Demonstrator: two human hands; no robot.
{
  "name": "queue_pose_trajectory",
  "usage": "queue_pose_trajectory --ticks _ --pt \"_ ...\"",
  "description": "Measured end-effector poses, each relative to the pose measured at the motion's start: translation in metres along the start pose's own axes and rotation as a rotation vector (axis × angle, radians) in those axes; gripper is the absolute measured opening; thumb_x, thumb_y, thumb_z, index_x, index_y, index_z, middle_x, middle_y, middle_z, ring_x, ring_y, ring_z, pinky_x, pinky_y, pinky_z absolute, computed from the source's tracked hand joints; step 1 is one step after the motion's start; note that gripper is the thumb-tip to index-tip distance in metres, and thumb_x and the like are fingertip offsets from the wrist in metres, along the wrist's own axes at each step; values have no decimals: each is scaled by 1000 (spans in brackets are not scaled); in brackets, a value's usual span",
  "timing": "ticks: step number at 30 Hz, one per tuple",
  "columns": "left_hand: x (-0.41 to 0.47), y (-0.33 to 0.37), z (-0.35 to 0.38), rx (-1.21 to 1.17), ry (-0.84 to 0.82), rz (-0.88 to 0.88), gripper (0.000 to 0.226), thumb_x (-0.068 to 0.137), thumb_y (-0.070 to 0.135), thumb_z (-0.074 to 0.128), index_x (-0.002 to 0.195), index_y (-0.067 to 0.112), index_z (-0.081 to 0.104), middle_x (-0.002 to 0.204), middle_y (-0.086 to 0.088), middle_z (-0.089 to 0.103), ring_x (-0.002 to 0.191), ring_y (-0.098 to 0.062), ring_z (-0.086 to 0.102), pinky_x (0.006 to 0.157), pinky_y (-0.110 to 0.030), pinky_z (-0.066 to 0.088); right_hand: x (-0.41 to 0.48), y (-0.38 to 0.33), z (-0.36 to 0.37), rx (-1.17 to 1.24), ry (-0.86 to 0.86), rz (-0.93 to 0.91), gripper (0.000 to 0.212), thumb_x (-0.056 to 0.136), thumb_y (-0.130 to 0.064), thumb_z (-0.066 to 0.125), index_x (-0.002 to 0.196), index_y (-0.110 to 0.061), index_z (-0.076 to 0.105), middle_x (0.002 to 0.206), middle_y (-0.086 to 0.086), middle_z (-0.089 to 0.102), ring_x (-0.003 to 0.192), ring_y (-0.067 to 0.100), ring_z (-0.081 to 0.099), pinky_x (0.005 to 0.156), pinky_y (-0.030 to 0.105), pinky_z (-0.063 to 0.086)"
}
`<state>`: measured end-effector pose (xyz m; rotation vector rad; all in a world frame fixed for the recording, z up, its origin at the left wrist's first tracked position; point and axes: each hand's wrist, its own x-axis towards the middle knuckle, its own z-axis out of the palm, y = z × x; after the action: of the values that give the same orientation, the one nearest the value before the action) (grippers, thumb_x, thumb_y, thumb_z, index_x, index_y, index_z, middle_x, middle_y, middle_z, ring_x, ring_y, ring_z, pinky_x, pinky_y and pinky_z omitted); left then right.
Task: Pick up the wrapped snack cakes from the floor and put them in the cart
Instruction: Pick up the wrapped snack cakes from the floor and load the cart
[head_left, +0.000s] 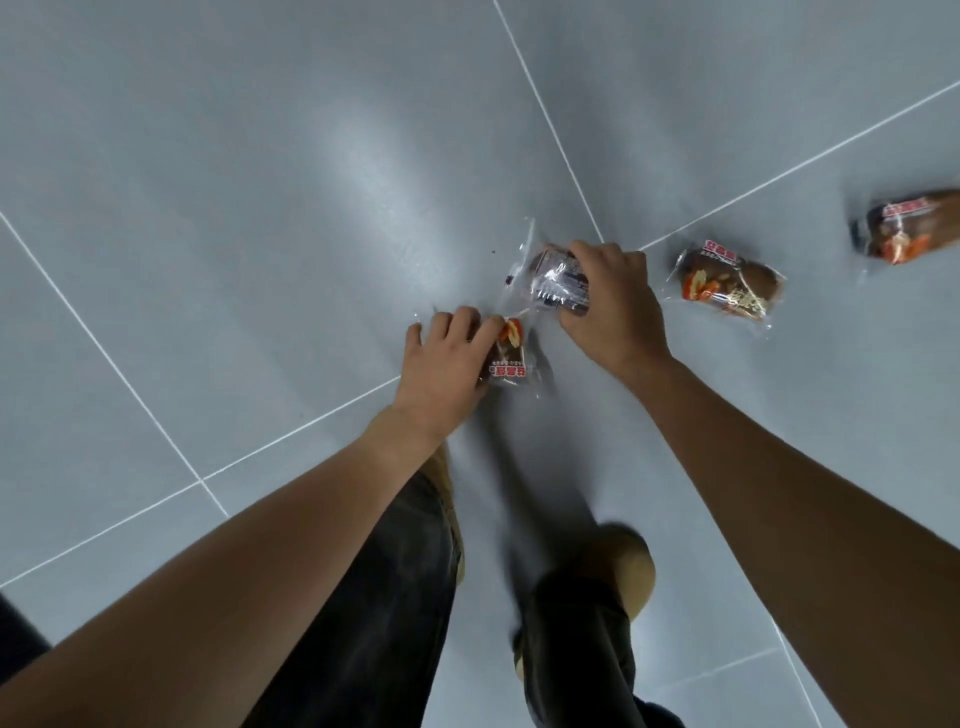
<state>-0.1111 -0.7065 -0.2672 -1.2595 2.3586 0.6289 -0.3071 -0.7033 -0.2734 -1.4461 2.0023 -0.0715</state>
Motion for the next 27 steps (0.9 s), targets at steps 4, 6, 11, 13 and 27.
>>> queue_pose_trajectory --ticks 4,6,11,13,27 --pt "-29 12 -57 -94 78 -104 63 77 35 69 133 22 42 125 -5 49 111 -29 47 90 -44 40 -35 -9 -55 118 71 101 59 75 -18 71 130 -17 48 122 10 53 117 32 43 80 41 47" --pt "-47 22 -95 -196 102 -154 62 78 35 69 133 21 43 124 -6 49 110 -29 47 88 -42 41 -59 -17 -91 185 107 140 57 74 -17 69 128 -16 50 121 10 54 118 32 43 83 40 46" --pt "-96 65 -208 -486 161 -284 63 77 30 70 132 20 41 124 -7 46 111 -28 43 88 -44 44 -136 -51 -199 348 177 276 63 76 -21 69 135 -23 45 128 4 49 125 24 35 93 38 42" --pt "-117 90 -259 -593 193 -296 63 76 27 71 131 20 42 124 -6 46 112 -28 42 91 -43 43 -171 -66 -247 391 224 297 64 76 -22 69 135 -23 46 123 3 52 120 25 37 94 38 43" --pt "-231 268 -538 -705 74 105 60 69 29 74 122 20 48 116 -8 57 105 -35 56 89 -50 49 -427 -122 -502 625 717 628 60 75 -24 73 131 -20 52 113 3 56 107 24 44 89 23 36"
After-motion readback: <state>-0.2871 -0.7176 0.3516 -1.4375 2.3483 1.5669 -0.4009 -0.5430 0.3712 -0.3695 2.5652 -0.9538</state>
